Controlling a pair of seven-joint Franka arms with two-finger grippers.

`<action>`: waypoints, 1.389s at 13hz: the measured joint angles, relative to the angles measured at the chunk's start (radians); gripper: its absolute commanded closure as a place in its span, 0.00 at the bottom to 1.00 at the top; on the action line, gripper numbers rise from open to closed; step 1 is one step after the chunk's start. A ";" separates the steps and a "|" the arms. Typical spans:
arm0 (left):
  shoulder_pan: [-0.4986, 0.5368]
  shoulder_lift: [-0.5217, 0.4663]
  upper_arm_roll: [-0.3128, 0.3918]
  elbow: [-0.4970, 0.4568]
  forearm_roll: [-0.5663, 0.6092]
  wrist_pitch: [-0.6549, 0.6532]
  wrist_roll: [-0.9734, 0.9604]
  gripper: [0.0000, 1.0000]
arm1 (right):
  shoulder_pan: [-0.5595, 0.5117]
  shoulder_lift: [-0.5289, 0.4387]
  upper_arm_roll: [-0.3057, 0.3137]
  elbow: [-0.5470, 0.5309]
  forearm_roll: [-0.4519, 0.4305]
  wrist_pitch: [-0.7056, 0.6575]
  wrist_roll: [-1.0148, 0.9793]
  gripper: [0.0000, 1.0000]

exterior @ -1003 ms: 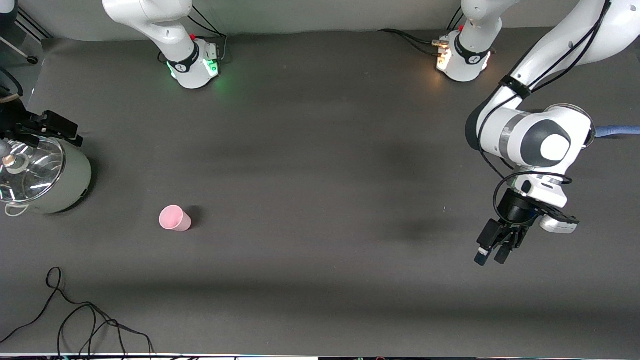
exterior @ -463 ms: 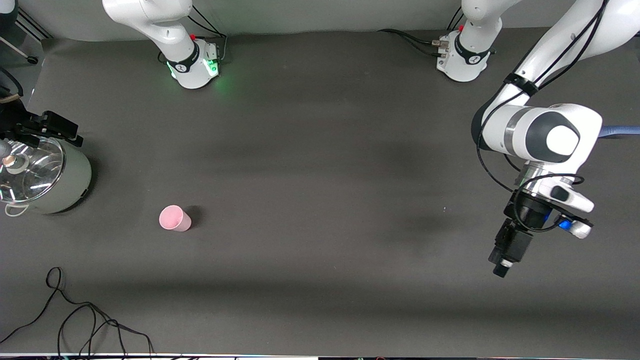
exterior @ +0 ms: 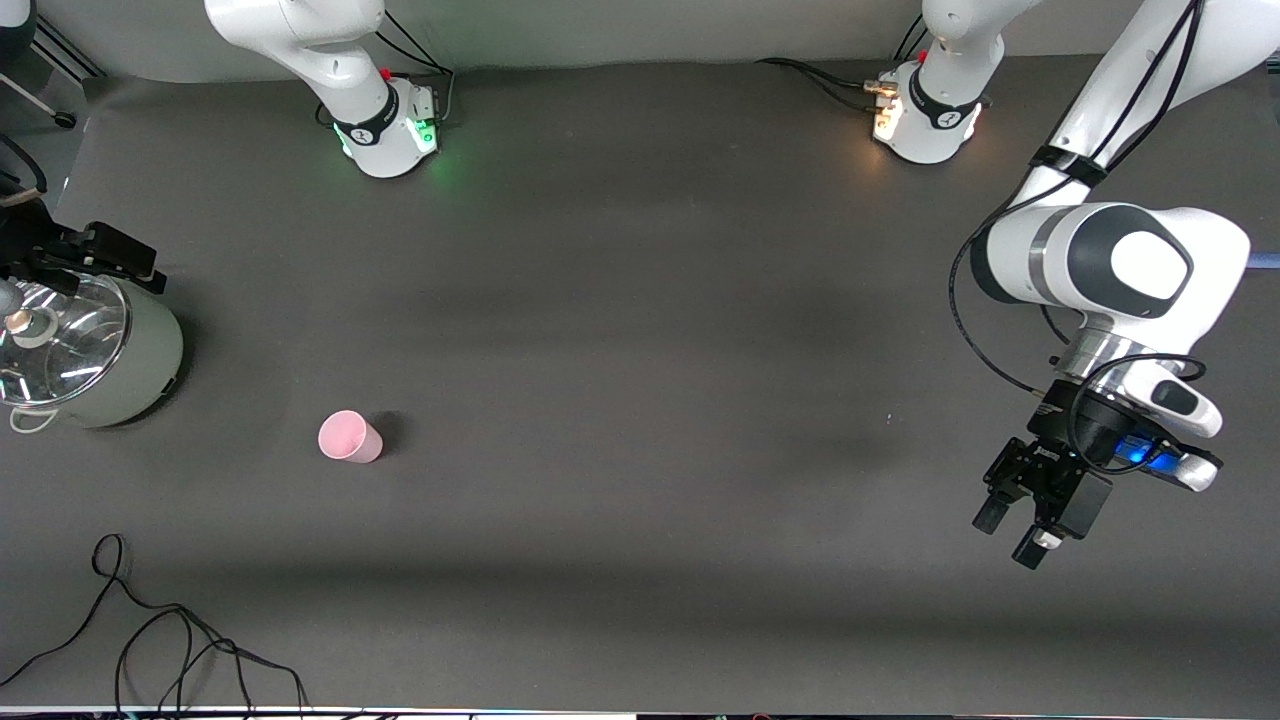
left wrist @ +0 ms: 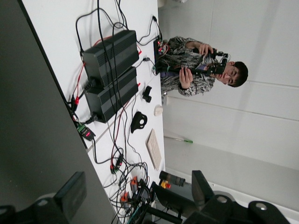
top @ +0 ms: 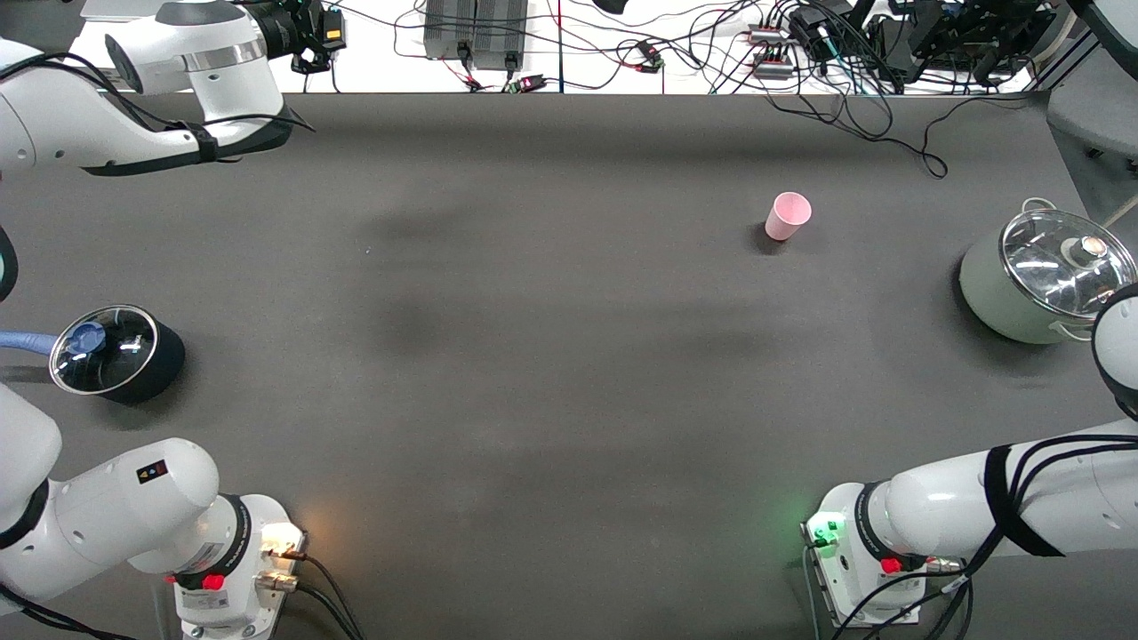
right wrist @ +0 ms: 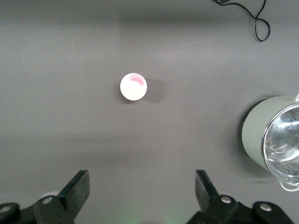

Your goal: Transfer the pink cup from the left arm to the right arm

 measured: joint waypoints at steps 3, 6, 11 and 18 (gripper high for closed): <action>-0.011 -0.074 0.077 -0.061 0.041 -0.155 -0.028 0.00 | 0.000 0.000 0.000 0.000 0.001 0.000 0.000 0.00; -0.012 -0.125 0.144 -0.098 0.150 -0.314 -0.080 0.00 | 0.000 0.001 0.001 0.000 0.002 0.000 0.000 0.00; -0.009 -0.162 0.249 -0.025 0.804 -0.750 -0.461 0.00 | 0.000 0.001 0.001 0.000 0.002 0.000 0.000 0.00; -0.060 -0.181 0.236 0.108 1.547 -1.174 -0.538 0.00 | 0.000 0.001 0.001 0.001 0.002 0.000 0.000 0.00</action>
